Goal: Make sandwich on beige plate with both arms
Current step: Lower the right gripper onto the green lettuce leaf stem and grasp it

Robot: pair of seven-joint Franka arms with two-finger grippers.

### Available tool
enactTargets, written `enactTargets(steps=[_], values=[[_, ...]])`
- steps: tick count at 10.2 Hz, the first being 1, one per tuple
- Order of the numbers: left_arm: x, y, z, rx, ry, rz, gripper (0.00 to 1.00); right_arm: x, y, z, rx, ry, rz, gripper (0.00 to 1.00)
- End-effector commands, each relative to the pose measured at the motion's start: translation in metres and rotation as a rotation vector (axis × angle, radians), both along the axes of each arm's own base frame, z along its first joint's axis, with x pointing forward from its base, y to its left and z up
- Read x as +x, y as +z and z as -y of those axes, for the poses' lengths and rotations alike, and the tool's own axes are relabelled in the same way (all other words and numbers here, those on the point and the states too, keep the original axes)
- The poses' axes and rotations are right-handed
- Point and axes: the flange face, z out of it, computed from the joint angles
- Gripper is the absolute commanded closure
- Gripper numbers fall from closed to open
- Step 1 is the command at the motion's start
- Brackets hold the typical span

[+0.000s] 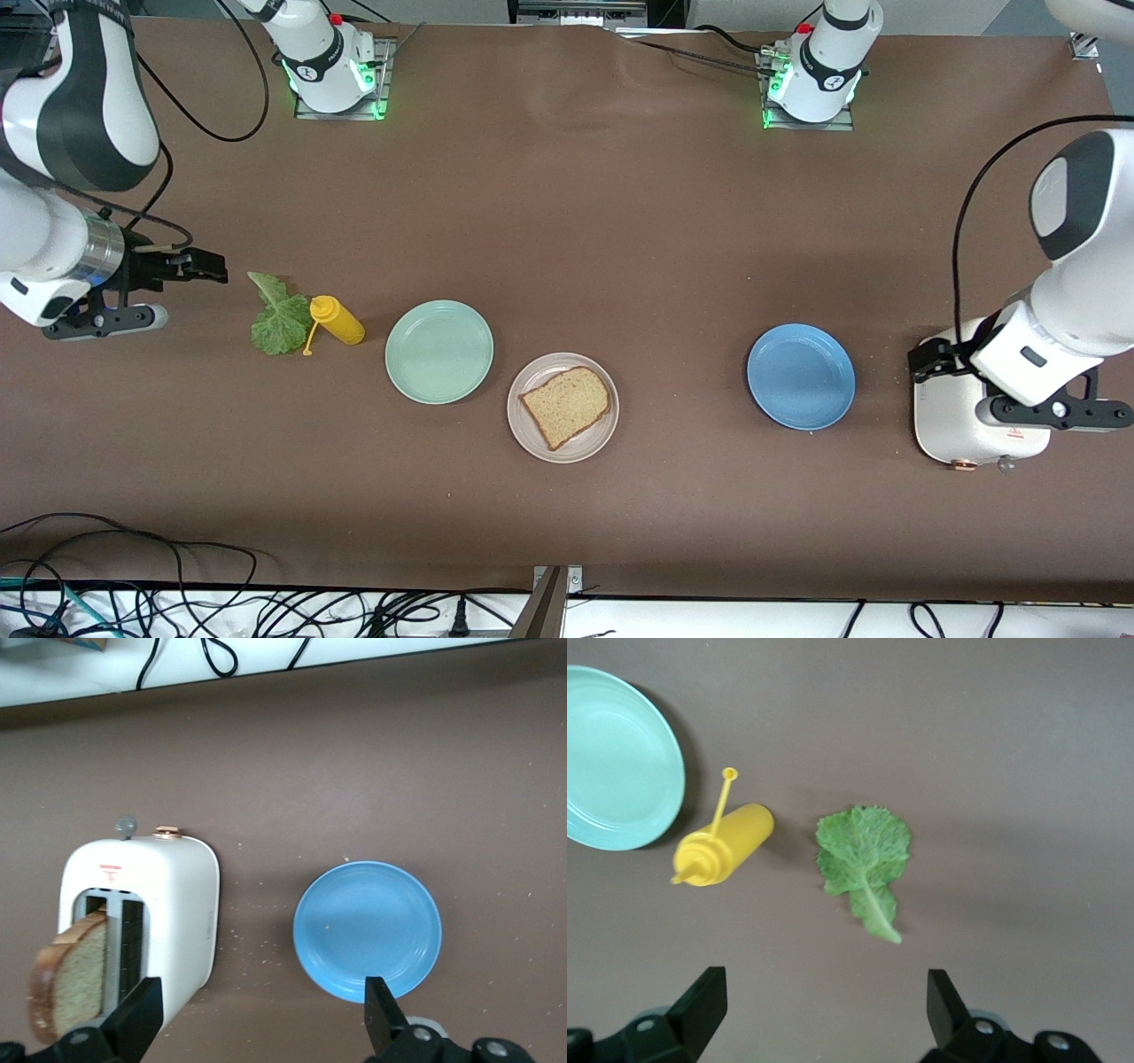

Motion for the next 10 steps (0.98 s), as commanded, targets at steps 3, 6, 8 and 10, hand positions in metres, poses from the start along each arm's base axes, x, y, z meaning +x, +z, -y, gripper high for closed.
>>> enactTargets(steps=[3,6,8,10], values=[[-0.011,0.008,-0.048,-0.041,-0.037,-0.024,0.0,-0.02,-0.064,0.026,0.041,0.167,-0.013,0.0],[-0.012,0.007,-0.061,-0.055,-0.031,-0.026,0.0,-0.041,-0.128,0.031,0.044,0.202,0.018,0.0],[-0.012,0.01,-0.063,-0.055,-0.022,-0.02,0.0,-0.065,-0.179,0.035,0.055,0.3,0.042,0.0],[-0.015,0.023,-0.065,-0.047,-0.022,-0.001,0.0,-0.071,-0.214,0.043,0.074,0.308,-0.011,0.01]])
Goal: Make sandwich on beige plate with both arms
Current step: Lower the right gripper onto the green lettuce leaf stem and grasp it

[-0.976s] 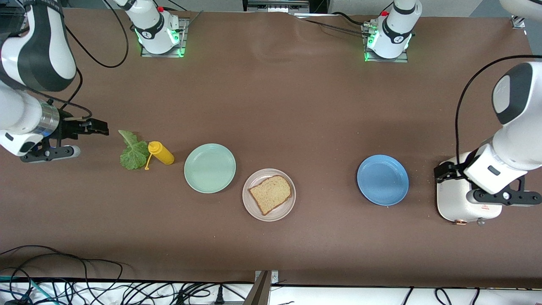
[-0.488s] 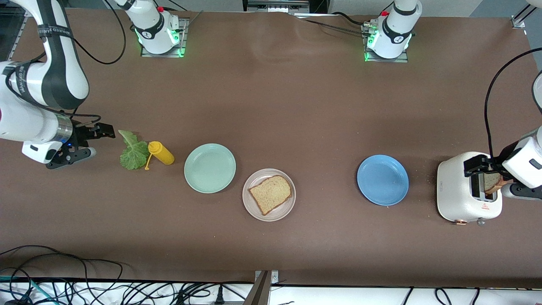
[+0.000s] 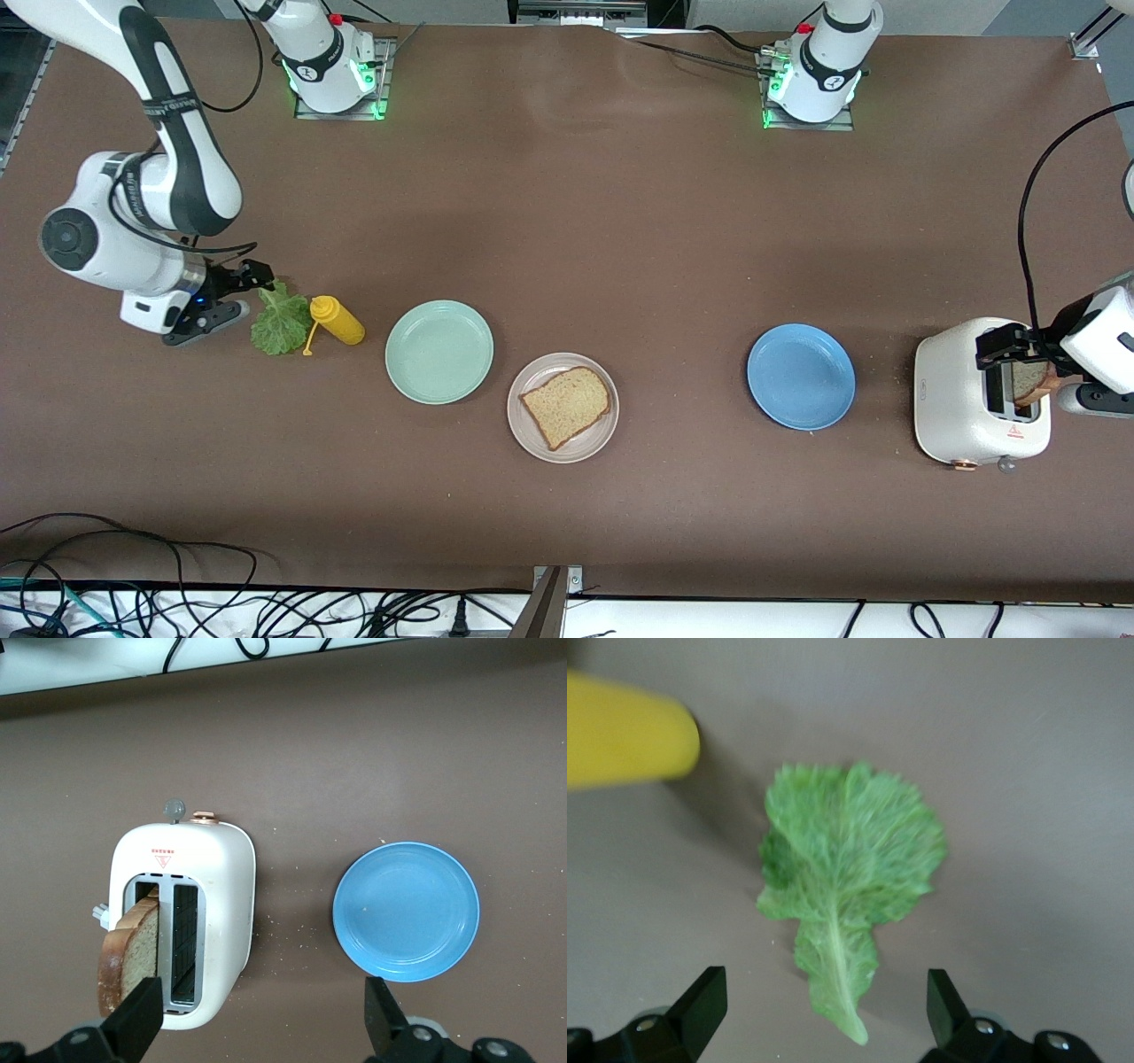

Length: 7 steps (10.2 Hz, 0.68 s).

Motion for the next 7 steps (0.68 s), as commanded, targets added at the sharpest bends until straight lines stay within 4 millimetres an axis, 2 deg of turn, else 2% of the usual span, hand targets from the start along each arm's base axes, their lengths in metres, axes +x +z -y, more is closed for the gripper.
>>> enactTargets(steps=[1,2,3,4,5,6,7], values=[[-0.01,0.021,-0.001,-0.009,-0.021,0.019,0.0,-0.003,-0.028,0.011,0.017,0.062,-0.009,0.07],[-0.01,0.025,0.001,-0.014,-0.022,0.027,0.0,-0.005,-0.04,0.012,0.022,0.078,-0.021,0.11],[-0.009,0.034,0.002,-0.015,-0.023,0.047,0.0,-0.007,-0.055,0.012,0.024,0.085,-0.039,0.22],[-0.009,0.036,0.003,-0.015,-0.025,0.05,0.0,-0.007,-0.054,0.012,0.028,0.102,-0.041,0.51],[-0.014,0.048,0.001,-0.023,-0.021,0.067,0.0,-0.006,-0.053,0.012,0.03,0.111,-0.041,0.8],[-0.014,0.049,-0.002,-0.041,0.002,0.069,0.0,-0.005,-0.051,0.012,0.03,0.117,-0.039,0.94],[-0.013,0.046,-0.005,-0.042,0.008,0.065,0.0,-0.004,-0.048,0.012,0.029,0.115,-0.035,1.0]])
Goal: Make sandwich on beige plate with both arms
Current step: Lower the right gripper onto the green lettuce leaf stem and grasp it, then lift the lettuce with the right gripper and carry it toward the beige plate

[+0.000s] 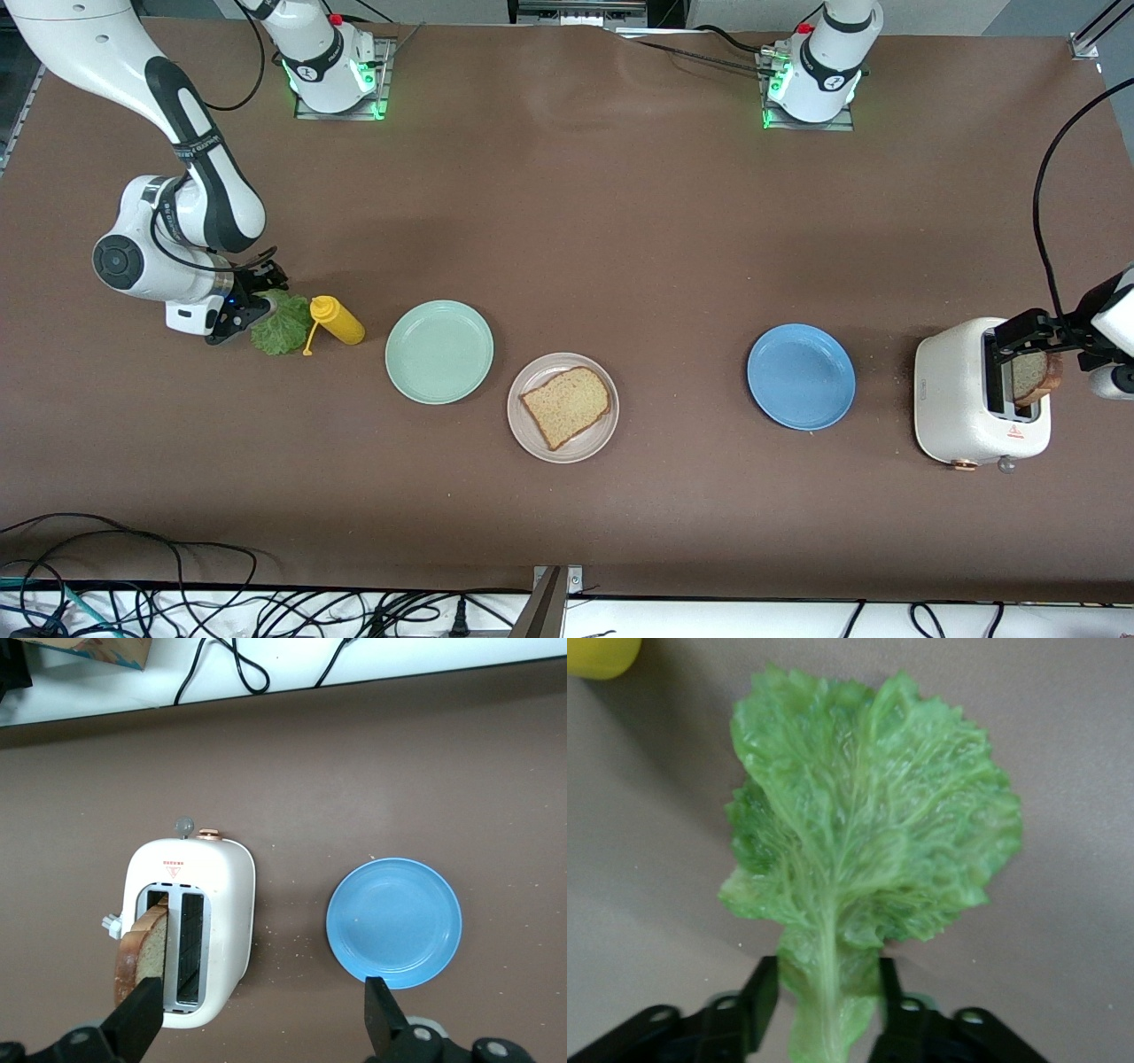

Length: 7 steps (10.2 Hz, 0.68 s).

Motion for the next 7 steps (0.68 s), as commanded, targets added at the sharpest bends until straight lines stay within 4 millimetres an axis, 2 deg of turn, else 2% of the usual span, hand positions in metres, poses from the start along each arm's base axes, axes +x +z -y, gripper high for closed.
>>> enactTargets(steps=[1,3,4,5,7], values=[[-0.004,0.002,-0.023,-0.027,0.016,-0.002,0.0,0.006,0.009,0.004,0.003,0.017,0.018,1.0],[-0.005,-0.004,-0.05,-0.031,0.05,-0.01,0.0,0.018,0.022,0.004,0.0,0.018,0.046,1.0],[-0.006,-0.004,-0.054,-0.029,0.053,-0.012,0.0,0.025,0.032,0.005,0.001,0.016,0.031,1.0],[-0.006,-0.007,-0.051,-0.027,0.048,-0.019,0.0,0.037,0.05,0.004,0.002,0.02,0.012,1.0],[-0.006,-0.008,-0.05,-0.03,0.046,-0.021,0.0,0.071,0.108,-0.008,0.002,0.025,-0.027,1.0]])
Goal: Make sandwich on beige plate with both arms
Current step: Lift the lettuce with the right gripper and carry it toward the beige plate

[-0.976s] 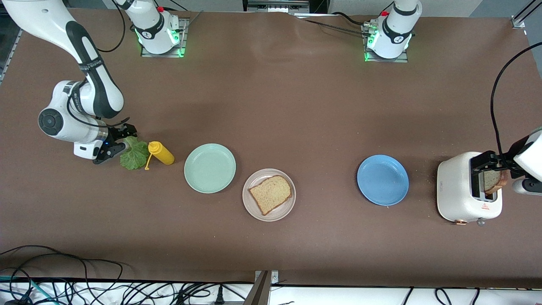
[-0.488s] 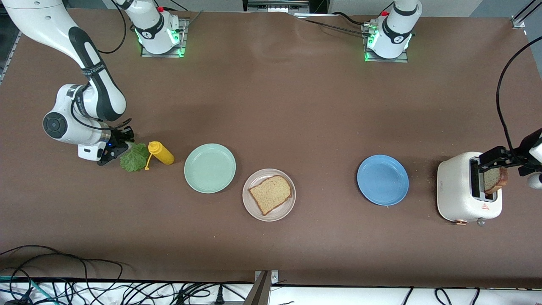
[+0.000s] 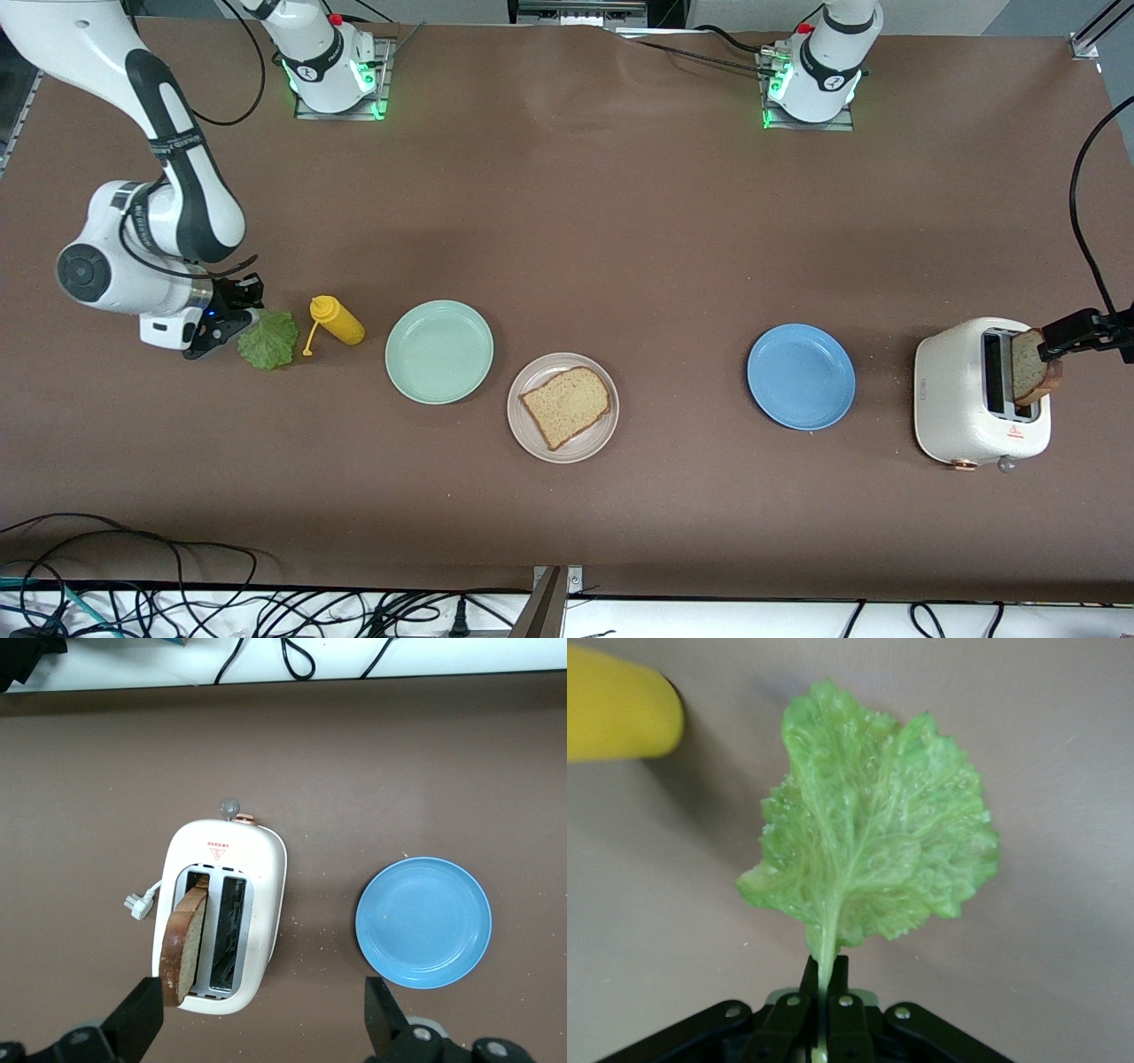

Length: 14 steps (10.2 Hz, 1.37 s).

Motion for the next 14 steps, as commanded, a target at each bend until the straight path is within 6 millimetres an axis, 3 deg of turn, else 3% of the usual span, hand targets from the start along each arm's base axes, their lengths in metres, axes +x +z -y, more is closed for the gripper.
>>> enactTargets(steps=[1,4,5,6,8,10,13,14], values=[[-0.002,0.002,0.002,-0.018,-0.019,-0.001,0.0,0.04,0.08,-0.023,-0.009,0.007,-0.028,1.0],[-0.002,0.0,0.005,-0.023,-0.019,-0.005,0.0,0.056,0.153,-0.053,-0.055,-0.177,-0.057,1.0],[-0.002,-0.002,0.007,-0.025,-0.019,-0.009,0.0,0.059,0.18,-0.076,-0.031,-0.237,-0.053,1.0],[-0.002,-0.002,0.007,-0.025,-0.021,-0.009,0.0,0.059,0.192,-0.095,-0.011,-0.309,-0.07,1.0],[-0.003,-0.003,0.003,-0.025,-0.019,-0.011,0.0,0.056,0.198,-0.153,-0.009,-0.438,-0.073,1.0],[-0.003,-0.003,0.004,-0.025,-0.019,-0.011,0.0,0.058,0.196,-0.229,0.012,-0.6,0.002,1.0],[-0.004,-0.005,0.004,-0.028,-0.018,-0.018,0.0,0.052,0.159,-0.337,0.035,-0.855,0.053,1.0],[-0.004,-0.006,0.004,-0.028,-0.019,-0.021,0.0,0.054,0.142,-0.364,0.066,-0.932,0.075,1.0]])
